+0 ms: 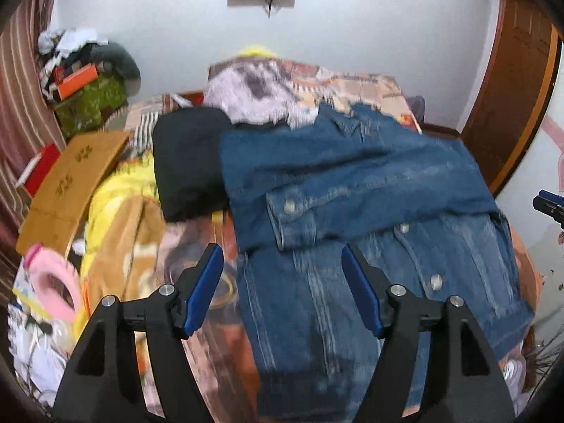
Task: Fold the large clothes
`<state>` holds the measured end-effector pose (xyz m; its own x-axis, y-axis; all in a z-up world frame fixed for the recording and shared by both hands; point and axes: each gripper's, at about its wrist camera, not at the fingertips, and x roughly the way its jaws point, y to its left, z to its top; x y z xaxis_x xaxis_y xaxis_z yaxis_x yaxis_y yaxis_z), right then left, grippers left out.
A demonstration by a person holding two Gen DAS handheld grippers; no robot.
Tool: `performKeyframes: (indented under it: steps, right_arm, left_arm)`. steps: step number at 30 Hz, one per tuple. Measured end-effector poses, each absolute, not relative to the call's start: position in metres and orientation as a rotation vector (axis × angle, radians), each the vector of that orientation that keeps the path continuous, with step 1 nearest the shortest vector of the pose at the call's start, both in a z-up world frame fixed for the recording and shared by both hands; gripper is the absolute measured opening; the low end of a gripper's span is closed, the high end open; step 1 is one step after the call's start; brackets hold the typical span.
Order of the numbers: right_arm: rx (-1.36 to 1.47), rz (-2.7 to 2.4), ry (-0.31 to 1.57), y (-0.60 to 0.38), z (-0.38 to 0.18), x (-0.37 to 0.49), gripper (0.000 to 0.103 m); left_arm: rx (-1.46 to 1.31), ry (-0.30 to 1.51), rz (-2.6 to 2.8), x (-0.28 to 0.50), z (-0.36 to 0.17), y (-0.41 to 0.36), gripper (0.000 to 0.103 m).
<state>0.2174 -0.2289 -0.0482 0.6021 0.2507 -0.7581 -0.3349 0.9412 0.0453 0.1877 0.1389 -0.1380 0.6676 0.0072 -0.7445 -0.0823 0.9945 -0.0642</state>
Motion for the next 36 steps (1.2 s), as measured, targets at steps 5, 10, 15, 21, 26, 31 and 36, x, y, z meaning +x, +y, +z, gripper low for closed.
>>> performKeyframes:
  steps: [5, 10, 15, 21, 26, 31, 36]
  right_arm:
    - [-0.093, 0.343, 0.937, -0.234, -0.067, 0.203, 0.073]
    - [-0.049, 0.335, 1.012, -0.243, -0.089, 0.191, 0.073]
    - [0.043, 0.308, 1.096, -0.261, -0.113, 0.183, 0.073]
    - [0.072, 0.317, 1.176, -0.264, -0.137, 0.18, 0.073]
    - [0.091, 0.337, 1.182, -0.259, -0.149, 0.189, 0.076]
    - [0.141, 0.362, 1.165, -0.263, -0.149, 0.194, 0.076]
    - [0.188, 0.38, 1.154, -0.265, -0.147, 0.192, 0.05]
  left_arm:
    - [-0.177, 0.924, 0.083, 0.172, -0.179, 0.155, 0.069]
    - [-0.303, 1.034, 0.085, 0.164, -0.223, 0.172, 0.069]
    - [-0.379, 1.151, 0.064, 0.162, -0.266, 0.175, 0.068]
    - [-0.574, 1.182, -0.069, 0.159, -0.294, 0.172, 0.066]
    - [-0.687, 1.169, -0.099, 0.158, -0.305, 0.178, 0.067]
    - [-0.681, 1.15, -0.148, 0.157, -0.308, 0.176, 0.068]
    - [-0.604, 1.127, -0.178, 0.164, -0.291, 0.168, 0.038]
